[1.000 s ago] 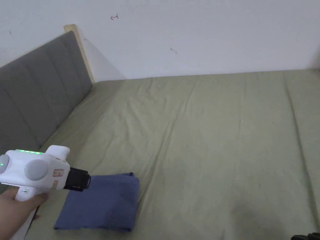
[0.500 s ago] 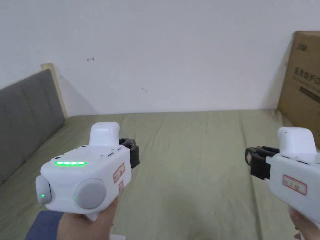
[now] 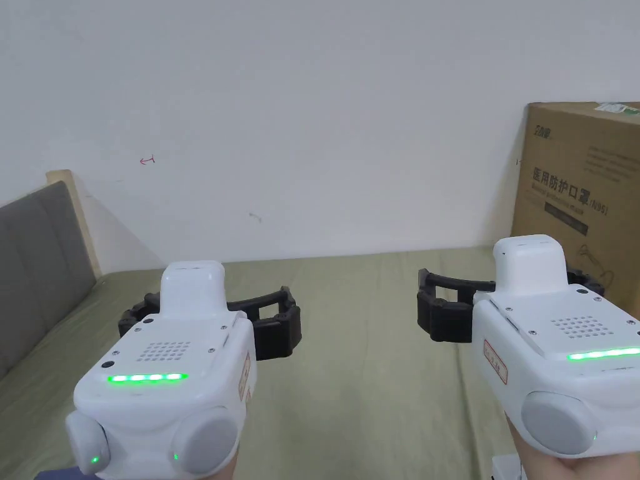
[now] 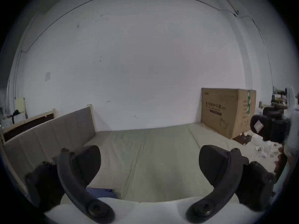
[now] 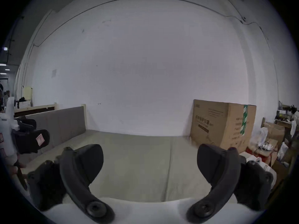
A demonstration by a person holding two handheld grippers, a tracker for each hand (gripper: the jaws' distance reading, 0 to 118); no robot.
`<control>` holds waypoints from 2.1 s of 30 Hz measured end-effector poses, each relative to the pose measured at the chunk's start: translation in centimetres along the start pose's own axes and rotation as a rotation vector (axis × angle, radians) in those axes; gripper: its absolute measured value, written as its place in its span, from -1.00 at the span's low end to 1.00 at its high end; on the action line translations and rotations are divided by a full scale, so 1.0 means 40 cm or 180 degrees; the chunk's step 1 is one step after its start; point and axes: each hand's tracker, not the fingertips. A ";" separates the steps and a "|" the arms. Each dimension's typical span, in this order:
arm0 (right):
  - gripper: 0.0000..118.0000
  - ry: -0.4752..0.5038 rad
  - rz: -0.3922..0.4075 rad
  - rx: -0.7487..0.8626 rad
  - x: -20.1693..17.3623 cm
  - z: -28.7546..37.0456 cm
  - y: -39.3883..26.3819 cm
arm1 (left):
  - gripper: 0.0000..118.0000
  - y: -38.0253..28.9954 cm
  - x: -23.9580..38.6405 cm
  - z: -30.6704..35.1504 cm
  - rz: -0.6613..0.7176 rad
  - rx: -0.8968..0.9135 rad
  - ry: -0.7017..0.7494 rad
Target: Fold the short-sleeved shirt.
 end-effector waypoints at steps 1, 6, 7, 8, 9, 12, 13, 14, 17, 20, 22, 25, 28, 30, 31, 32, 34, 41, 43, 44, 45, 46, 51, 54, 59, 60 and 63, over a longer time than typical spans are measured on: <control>0.95 -0.0010 -0.0003 -0.0029 0.001 0.000 -0.003 | 1.00 -0.001 0.017 0.008 -0.0108 -0.0056 -0.0016; 0.95 0.0024 -0.0117 -0.0172 0.005 -0.006 -0.019 | 1.00 -0.023 0.037 0.011 -0.0266 -0.0145 0.0011; 0.95 0.0038 -0.0129 -0.0192 0.006 -0.006 -0.022 | 1.00 -0.024 0.035 0.009 -0.0222 -0.0173 -0.0014; 0.95 0.0044 -0.0135 -0.0200 0.006 -0.007 -0.024 | 1.00 -0.026 0.034 0.006 -0.0178 -0.0195 -0.0046; 0.95 0.0044 -0.0134 -0.0206 0.006 -0.007 -0.028 | 1.00 -0.028 0.033 0.012 -0.0140 -0.0211 -0.0072; 1.00 0.0019 -0.0110 -0.0188 0.005 -0.004 -0.031 | 1.00 -0.039 0.032 0.000 -0.0136 -0.0242 -0.0027; 1.00 0.0018 -0.0108 -0.0184 0.005 -0.004 -0.032 | 1.00 -0.044 0.028 -0.003 -0.0134 -0.0244 0.0012; 1.00 0.0014 -0.0106 -0.0191 0.005 -0.005 -0.031 | 1.00 -0.046 0.024 -0.007 -0.0107 -0.0260 0.0030; 1.00 0.0040 -0.0103 -0.0223 0.004 -0.012 -0.037 | 1.00 -0.053 0.008 -0.011 0.0079 -0.0304 -0.0022; 1.00 0.0021 -0.0078 -0.0240 0.003 -0.014 -0.043 | 1.00 -0.058 0.000 -0.013 0.0119 -0.0278 -0.0018; 1.00 0.0018 -0.0075 -0.0252 0.001 -0.015 -0.046 | 1.00 -0.060 0.000 -0.006 0.0051 -0.0251 0.0047; 1.00 0.0019 -0.0070 -0.0278 0.000 -0.017 -0.050 | 1.00 -0.058 -0.001 0.007 0.0025 -0.0206 0.0050; 1.00 0.0017 -0.0063 -0.0273 -0.002 -0.014 -0.051 | 1.00 -0.050 -0.007 0.004 0.0063 -0.0208 0.0045; 1.00 0.0026 -0.0069 -0.0259 -0.002 -0.017 -0.049 | 1.00 -0.040 -0.006 0.010 0.0089 -0.0211 0.0048; 1.00 0.0023 -0.0084 -0.0271 -0.002 -0.022 -0.046 | 1.00 -0.037 -0.006 0.008 0.0092 -0.0195 0.0047; 1.00 0.0026 -0.0101 -0.0285 -0.001 -0.025 -0.043 | 1.00 -0.034 -0.006 0.007 0.0087 -0.0181 0.0048; 1.00 0.0046 -0.0119 -0.0291 -0.002 -0.024 -0.040 | 1.00 -0.029 -0.004 0.010 0.0083 -0.0166 0.0044; 1.00 0.0083 -0.0063 -0.0305 -0.008 -0.023 -0.037 | 1.00 -0.021 -0.010 0.009 0.0137 -0.0180 0.0007; 1.00 0.0067 -0.0061 -0.0313 -0.011 -0.021 -0.038 | 1.00 -0.024 -0.015 0.007 0.0183 -0.0201 -0.0035; 1.00 0.0065 -0.0067 -0.0312 -0.011 -0.020 -0.039 | 1.00 -0.026 -0.015 0.007 0.0194 -0.0209 -0.0033; 1.00 0.0078 -0.0087 -0.0317 -0.010 -0.020 -0.039 | 0.98 -0.028 -0.015 0.010 0.0206 -0.0215 -0.0031; 1.00 0.0085 -0.0097 -0.0328 -0.009 -0.022 -0.040 | 0.95 -0.031 -0.016 0.013 0.0215 -0.0212 -0.0035; 1.00 0.0086 -0.0040 -0.0355 -0.014 -0.024 -0.040 | 0.95 -0.034 -0.028 0.018 0.0413 -0.0213 -0.0163; 1.00 0.0102 -0.0038 -0.0365 -0.019 -0.026 -0.039 | 0.95 -0.036 -0.027 0.011 0.0456 -0.0259 -0.0116; 1.00 0.0126 -0.0031 -0.0373 -0.028 -0.020 -0.039 | 0.95 -0.043 -0.025 0.007 0.0414 -0.0327 0.0061; 1.00 0.0128 -0.0027 -0.0379 -0.029 -0.020 -0.040 | 0.95 -0.043 -0.026 0.007 0.0427 -0.0338 0.0063; 1.00 0.0126 -0.0024 -0.0402 -0.030 -0.022 -0.046 | 0.95 -0.041 -0.028 0.009 0.0526 -0.0350 0.0087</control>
